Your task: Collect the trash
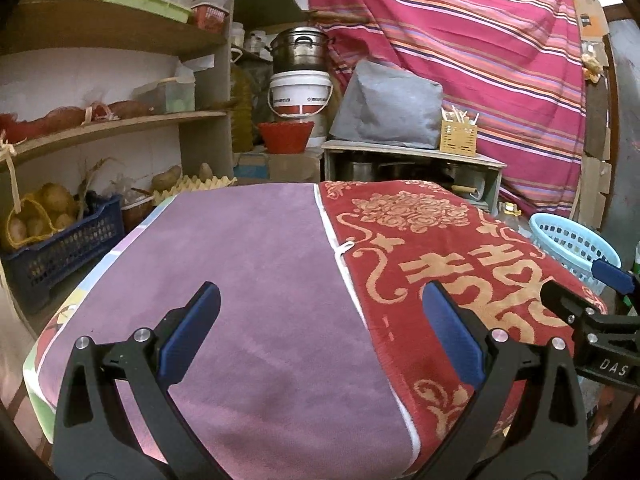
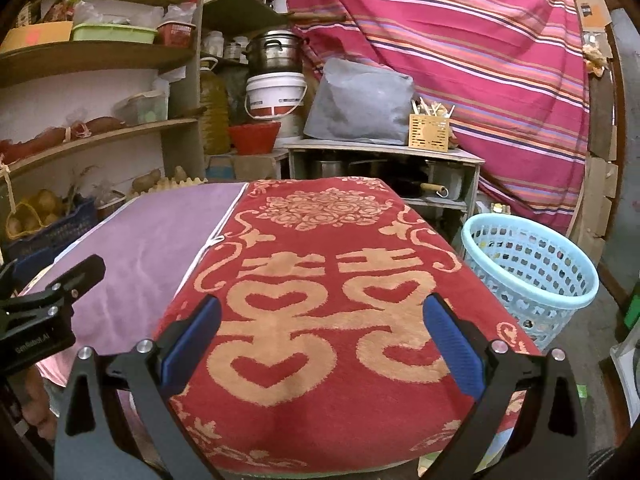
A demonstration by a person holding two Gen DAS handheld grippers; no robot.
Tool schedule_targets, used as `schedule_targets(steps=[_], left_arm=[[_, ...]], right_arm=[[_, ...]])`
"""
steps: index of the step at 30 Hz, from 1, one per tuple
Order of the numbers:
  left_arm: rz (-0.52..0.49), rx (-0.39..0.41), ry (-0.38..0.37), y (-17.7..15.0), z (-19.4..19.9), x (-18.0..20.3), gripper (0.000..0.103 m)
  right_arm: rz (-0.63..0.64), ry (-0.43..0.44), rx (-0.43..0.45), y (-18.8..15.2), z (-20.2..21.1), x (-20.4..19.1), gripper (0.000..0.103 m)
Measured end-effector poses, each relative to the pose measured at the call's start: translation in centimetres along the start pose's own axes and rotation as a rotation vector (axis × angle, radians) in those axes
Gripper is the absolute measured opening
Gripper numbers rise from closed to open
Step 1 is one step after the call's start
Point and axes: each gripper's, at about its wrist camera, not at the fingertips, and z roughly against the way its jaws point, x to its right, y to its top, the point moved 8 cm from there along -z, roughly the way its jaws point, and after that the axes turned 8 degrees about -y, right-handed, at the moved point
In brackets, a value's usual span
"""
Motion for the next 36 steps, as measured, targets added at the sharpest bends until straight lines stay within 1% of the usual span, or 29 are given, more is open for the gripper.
schedule_targets(steps=[4,13,22,36], left_arm=[[-0.016,-0.003,-0.009,0.2,-0.3,0.8,0.098],[-0.06,0.013,0.003,0.4,-0.2,1.6,0.098],[-0.042,0.009,0.007,0.4,0.0,1.5,0.098],[-0.04,0.012,0.01,0.5,0.1,1.1,0.098]], right_arm=[[-0.014,-0.017,0.0,0.1,0.1,0.9,0.098],[-0.036,-0.034,0.004,0.4,0.1,2.3,0.098],[-0.031,-0.032,0.01,0.4,0.2,2.3,0.098],[-0.019,-0.031,0.013,0.5,0.5,2.0,0.098]])
